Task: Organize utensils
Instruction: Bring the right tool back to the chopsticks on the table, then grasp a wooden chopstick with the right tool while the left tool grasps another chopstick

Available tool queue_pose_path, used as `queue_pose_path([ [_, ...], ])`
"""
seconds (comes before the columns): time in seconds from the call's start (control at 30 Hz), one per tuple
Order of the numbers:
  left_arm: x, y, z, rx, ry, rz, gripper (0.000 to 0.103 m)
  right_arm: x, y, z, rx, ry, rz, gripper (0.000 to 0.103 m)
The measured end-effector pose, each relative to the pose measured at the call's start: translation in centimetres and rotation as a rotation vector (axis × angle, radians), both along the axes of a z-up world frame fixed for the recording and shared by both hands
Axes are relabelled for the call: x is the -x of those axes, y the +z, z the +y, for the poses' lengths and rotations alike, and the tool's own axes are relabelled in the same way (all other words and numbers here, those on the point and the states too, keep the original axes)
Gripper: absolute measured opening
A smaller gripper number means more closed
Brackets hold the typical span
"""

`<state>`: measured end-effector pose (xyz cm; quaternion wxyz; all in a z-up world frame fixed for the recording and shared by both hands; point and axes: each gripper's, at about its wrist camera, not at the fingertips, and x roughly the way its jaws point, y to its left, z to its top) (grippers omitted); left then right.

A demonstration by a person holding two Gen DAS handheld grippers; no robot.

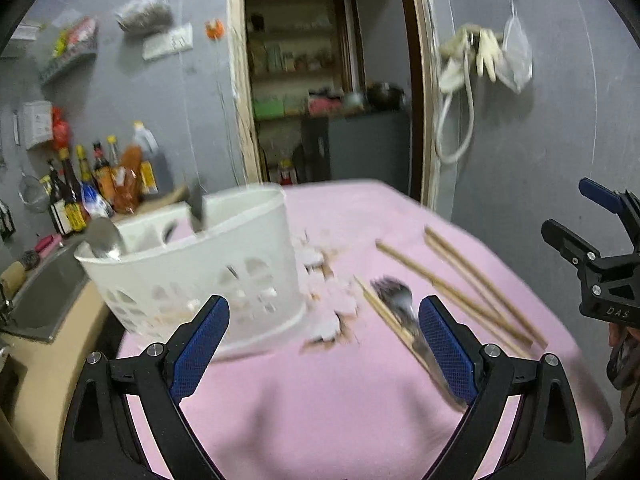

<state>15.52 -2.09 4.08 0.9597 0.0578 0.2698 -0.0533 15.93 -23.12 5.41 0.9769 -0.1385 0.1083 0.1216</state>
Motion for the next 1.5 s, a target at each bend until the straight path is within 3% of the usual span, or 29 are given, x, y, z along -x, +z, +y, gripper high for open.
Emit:
queue_pose_path([
  [0.1, -1.2, -1.4, -0.4, 0.024, -0.021, 0.085, 0.093, -1.4, -1.2, -0.1, 0.019, 0.015, 0.096, 0.1],
  [0.2, -2.4, -2.3, -0.7, 0.049, -0.045, 0.151, 0.09, -2.7, -2.3, 0.3, 0.059, 0.034, 0.182, 0.089],
  [0.37, -4.4, -3.3, -1.4, 0.081, -0.105, 0.254, 0.066, -5.0, -3.7, 0.2, 0.076, 0.069, 0.309, 0.059],
  [0.5, -5.9, -3.9, -2.1, 0.106, -0.149, 0.327, 0.049, -6.8, -4.5, 0.0, 0.043, 0.114, 0.401, 0.05],
  [0.57, -6.8, -4.3, -2.3, 0.122, -0.157, 0.359, 0.035, -7.5, -4.8, 0.1, 0.039, 0.128, 0.433, 0.044],
  [0.73, -8.9, -4.9, -2.5, 0.154, -0.168, 0.42, 0.022, -9.2, -5.7, 0.7, 0.039, 0.146, 0.496, 0.033],
  [1.1, -10.0, -5.8, -0.8, 0.261, -0.125, 0.469, 0.02, -10.8, -6.1, 1.1, 0.048, 0.151, 0.515, 0.027],
  [1.5, -10.8, -6.2, -1.1, 0.292, -0.108, 0.467, 0.017, -10.8, -6.1, 1.1, 0.047, 0.153, 0.513, 0.028],
])
